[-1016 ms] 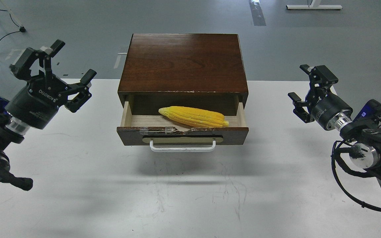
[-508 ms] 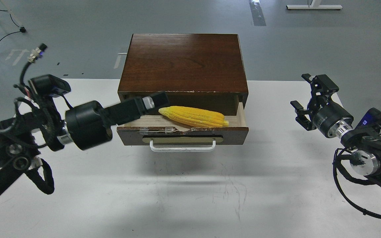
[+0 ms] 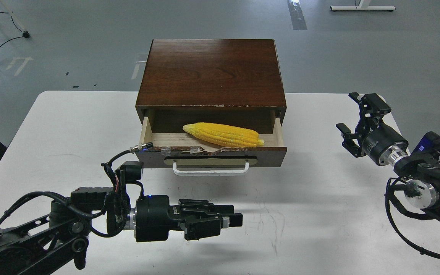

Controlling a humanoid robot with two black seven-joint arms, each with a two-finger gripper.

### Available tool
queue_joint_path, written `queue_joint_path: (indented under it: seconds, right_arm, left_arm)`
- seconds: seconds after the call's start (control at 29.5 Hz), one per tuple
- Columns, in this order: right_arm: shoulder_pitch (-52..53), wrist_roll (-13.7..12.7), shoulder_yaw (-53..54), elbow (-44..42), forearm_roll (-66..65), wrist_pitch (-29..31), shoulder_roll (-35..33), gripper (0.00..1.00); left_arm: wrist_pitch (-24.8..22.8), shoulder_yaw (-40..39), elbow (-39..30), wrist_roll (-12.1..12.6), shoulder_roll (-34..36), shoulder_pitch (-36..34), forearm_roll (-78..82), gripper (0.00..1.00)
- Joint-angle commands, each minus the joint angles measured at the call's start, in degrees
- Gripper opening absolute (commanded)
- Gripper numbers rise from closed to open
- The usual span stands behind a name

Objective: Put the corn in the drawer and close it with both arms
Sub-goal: 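Swing the left gripper down toward the front of the drawer, then position the left gripper against the drawer front below the handle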

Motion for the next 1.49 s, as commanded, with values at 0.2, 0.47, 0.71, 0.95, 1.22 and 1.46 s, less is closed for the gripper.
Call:
queue_joint_path:
  seconds: [0.2,0.47,0.71,0.95,1.22,1.46]
  right_arm:
    - [-0.91,-0.01,-0.10,0.13,0.00,0.09,0.28,1.00]
    - [-0.91,-0.01,-0.10,0.21,-0.09,0.09,0.54,1.00]
    - [-0.91,-0.01,-0.10,0.21,-0.09,0.09,0.72,1.00]
    - [-0.91,-0.01,-0.10,0.21,-0.09,0.09,0.98,1.00]
    - [-1.26,-0.01,-0.10,0.30,-0.09,0.09,0.98,1.00]
    - [-1.61,-0.01,-0.10,0.39,-0.09,0.09,1.07,1.00]
  left_arm:
    - [3.47,-0.48,4.70,0.01,-0.33,1.18,-17.34,0.00]
    - [5.83,-0.48,6.72,1.72,-0.51,1.35,-20.68,0.00]
    - [6.72,-0.57,8.39,3.05,-0.42,1.53,-20.69,0.00]
    - [7.69,-1.01,9.80,3.13,-0.60,1.53,-20.77,0.00]
    - [7.86,-1.97,10.59,3.13,-1.21,1.53,-20.86,0.00]
    - [7.95,-2.50,11.38,3.13,-1.65,1.44,-21.30,0.00]
